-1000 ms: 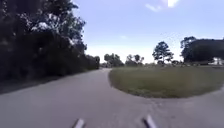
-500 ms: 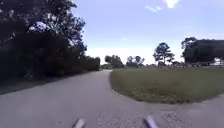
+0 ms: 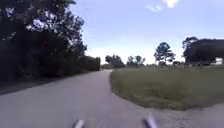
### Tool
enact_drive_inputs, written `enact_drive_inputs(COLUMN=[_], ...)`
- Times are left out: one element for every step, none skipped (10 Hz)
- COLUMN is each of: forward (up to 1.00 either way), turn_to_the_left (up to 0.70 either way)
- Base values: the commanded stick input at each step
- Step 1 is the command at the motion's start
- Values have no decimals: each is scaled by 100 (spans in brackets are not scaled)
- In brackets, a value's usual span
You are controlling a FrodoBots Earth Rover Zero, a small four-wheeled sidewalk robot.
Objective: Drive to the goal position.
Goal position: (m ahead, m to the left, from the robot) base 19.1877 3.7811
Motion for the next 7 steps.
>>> enact_drive_inputs(forward=[50, 50, 50, 50, 50, 50, 50], turn_to_the_left=[50, 50, 47, 9, 0, 0, 48])
